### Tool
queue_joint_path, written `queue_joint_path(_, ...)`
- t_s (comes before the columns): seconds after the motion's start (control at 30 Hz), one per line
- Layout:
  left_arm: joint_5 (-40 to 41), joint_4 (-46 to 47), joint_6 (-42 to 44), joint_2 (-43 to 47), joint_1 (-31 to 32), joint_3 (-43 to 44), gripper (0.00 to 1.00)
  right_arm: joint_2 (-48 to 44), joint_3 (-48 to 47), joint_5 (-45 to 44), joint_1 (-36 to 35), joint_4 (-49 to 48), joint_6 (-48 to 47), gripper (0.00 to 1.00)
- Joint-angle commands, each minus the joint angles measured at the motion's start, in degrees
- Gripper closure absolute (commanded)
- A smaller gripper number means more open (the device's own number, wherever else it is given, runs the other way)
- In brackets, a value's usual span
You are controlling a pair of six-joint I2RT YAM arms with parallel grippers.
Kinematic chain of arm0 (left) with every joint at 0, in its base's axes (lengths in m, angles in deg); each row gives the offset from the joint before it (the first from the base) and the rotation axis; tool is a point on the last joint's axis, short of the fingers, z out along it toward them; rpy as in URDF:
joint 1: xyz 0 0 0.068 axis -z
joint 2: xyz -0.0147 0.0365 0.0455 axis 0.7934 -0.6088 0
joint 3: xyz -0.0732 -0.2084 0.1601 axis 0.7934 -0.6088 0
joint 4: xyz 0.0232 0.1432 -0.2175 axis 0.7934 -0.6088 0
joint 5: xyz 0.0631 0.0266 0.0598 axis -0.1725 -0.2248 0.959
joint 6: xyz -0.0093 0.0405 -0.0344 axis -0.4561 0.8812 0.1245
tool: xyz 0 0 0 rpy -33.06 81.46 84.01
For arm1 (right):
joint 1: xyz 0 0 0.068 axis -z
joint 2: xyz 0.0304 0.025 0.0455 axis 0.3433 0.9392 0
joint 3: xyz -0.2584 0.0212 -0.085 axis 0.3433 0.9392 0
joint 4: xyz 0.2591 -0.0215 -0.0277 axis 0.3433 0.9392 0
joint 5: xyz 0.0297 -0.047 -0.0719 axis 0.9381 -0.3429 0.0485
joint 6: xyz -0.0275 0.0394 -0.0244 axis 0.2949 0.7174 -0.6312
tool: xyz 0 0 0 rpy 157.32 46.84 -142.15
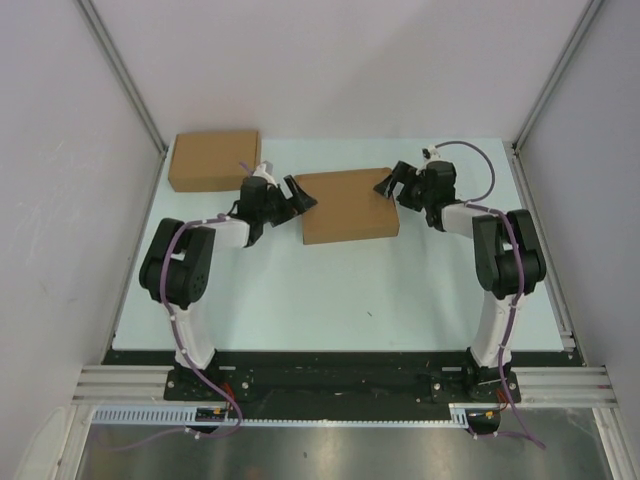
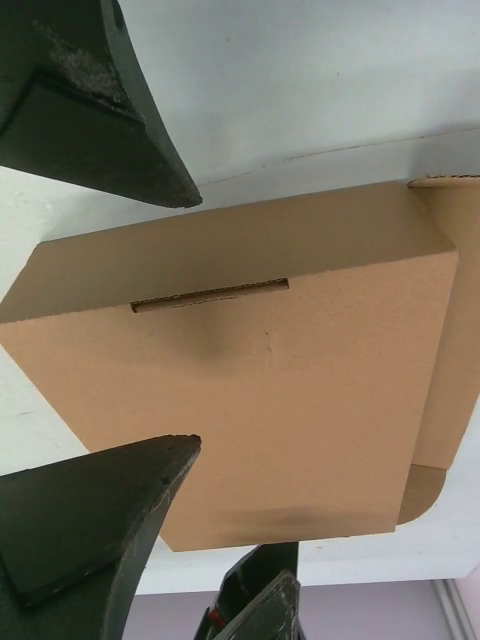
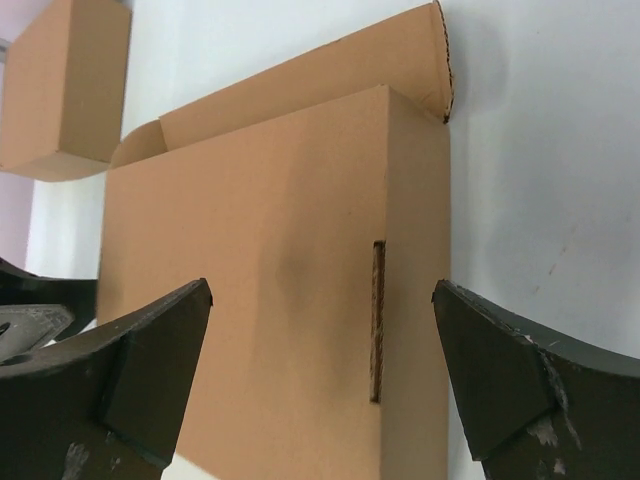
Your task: Fold the paper box
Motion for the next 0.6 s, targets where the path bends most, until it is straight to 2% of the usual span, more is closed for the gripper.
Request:
queue_joint_path(0.0, -3.25, -0.99, -1.35, -2.82, 0.76, 3.96, 0.01, 4.57, -4.69, 0.99, -0.75, 2.42, -1.84, 0.00)
queue_joint_path(0.07, -3.52, -0.90, -0.91, -3.35, 1.02, 4.66, 0.05, 5.54, -5.13, 0.99, -1.01, 2.87, -2.54, 0.01)
queue_joint_path(0.17, -4.57, -0.90, 0.14, -4.49, 1.11, 5.37, 0.14, 6.25, -5.13, 0.38, -1.45, 3.04, -3.59, 0.07)
queue_joint_path(0.27, -5.62, -0.03, 0.67, -5.46, 1.20, 5.29, 0.22, 6.34, -5.13, -1.03, -1.98, 3.92, -5.17, 0.19)
queue_joint_path(0.3, -5.98, 0.33, 0.93, -5.90, 1.20, 5.37, 0.24, 6.25, -5.13, -1.38, -2.24, 4.18, -5.62, 0.26)
queue_joint_path(0.37, -7.03, 1.90, 1.29, -6.16, 1.55, 5.11, 0.34, 5.81, -5.04, -2.52, -2.94, 4.62, -6.32, 0.34)
queue_joint_path(0.4, -7.38, 2.52, 1.72, -6.60, 1.55, 5.11, 0.38, 5.72, -4.87, -2.96, -3.21, 4.63, -7.02, 0.43)
queue_joint_path(0.43, -7.65, 3.66, 1.99, -6.86, 1.81, 5.11, 0.46, 5.20, -4.69, -3.83, -3.90, 4.28, -7.55, 0.47)
queue_joint_path(0.5, -8.26, 4.72, 3.21, -7.22, 2.42, 5.28, 0.53, 5.02, -4.60, -4.37, -4.52, 4.10, -8.52, 0.58)
queue_joint_path(0.57, -8.44, 6.30, 4.44, -7.22, 2.86, 5.46, 0.61, 4.67, -4.43, -4.98, -5.40, 3.66, -9.05, 0.63)
